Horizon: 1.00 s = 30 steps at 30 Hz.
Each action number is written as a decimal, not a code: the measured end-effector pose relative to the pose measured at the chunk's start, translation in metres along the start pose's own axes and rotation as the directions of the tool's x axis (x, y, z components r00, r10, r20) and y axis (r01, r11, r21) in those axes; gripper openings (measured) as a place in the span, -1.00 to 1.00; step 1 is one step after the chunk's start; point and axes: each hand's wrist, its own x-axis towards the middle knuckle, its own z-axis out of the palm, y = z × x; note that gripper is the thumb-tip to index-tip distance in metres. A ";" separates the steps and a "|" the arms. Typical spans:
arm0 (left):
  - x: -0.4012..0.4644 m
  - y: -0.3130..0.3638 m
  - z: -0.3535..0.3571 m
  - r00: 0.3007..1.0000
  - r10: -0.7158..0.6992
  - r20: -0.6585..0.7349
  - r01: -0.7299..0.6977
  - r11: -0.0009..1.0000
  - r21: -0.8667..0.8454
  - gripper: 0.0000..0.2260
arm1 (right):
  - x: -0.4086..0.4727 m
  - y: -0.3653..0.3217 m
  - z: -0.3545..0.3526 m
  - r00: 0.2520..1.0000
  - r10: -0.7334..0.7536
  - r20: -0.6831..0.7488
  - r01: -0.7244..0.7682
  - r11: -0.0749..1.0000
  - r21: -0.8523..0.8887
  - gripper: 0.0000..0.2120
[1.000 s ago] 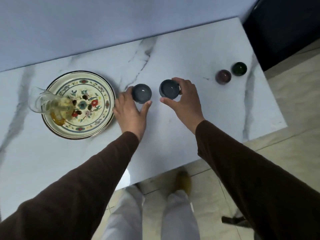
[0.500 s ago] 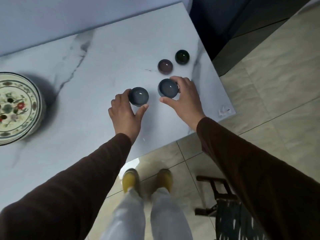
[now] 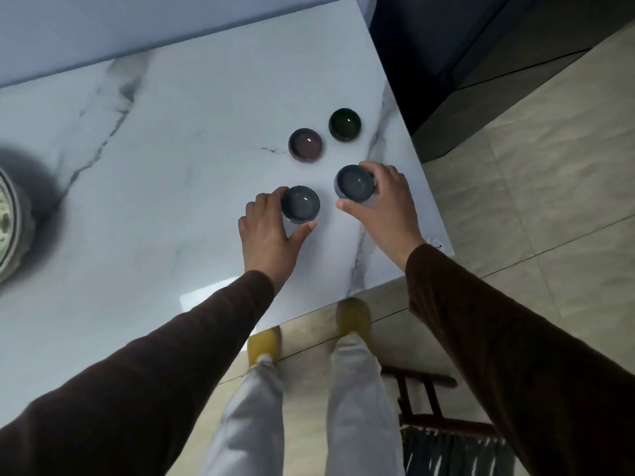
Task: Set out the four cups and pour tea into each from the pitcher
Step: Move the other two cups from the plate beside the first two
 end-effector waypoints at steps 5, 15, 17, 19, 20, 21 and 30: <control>0.010 0.018 0.031 0.997 -0.072 -0.029 0.073 0.997 0.023 -0.45 | 0.031 0.028 -0.010 0.996 -0.042 0.080 0.040 0.999 0.022 -0.36; 0.033 0.031 0.075 0.987 -0.144 -0.073 0.145 0.989 0.002 -0.45 | 0.082 0.059 -0.012 0.978 -0.137 0.155 0.137 0.990 0.012 -0.37; 0.039 0.029 0.080 0.987 -0.145 -0.064 0.146 0.989 0.003 -0.44 | 0.088 0.062 -0.007 0.972 -0.165 0.169 0.170 0.985 -0.012 -0.37; 0.043 0.027 0.083 0.987 -0.150 -0.058 0.150 0.989 0.001 -0.43 | 0.093 0.064 -0.001 0.965 -0.188 0.181 0.199 0.979 -0.040 -0.38; 0.045 0.026 0.084 0.987 -0.153 -0.055 0.153 0.988 0.001 -0.43 | 0.095 0.065 0.001 0.963 -0.194 0.185 0.206 0.977 -0.049 -0.38; 0.046 0.025 0.085 0.986 -0.156 -0.052 0.156 0.988 0.001 -0.43 | 0.096 0.066 0.004 0.963 -0.197 0.187 0.210 0.976 -0.055 -0.38; 0.050 0.023 0.087 0.989 -0.143 -0.035 0.143 0.990 0.012 -0.43 | 0.103 0.072 0.015 0.969 -0.187 0.161 0.202 0.976 -0.077 -0.39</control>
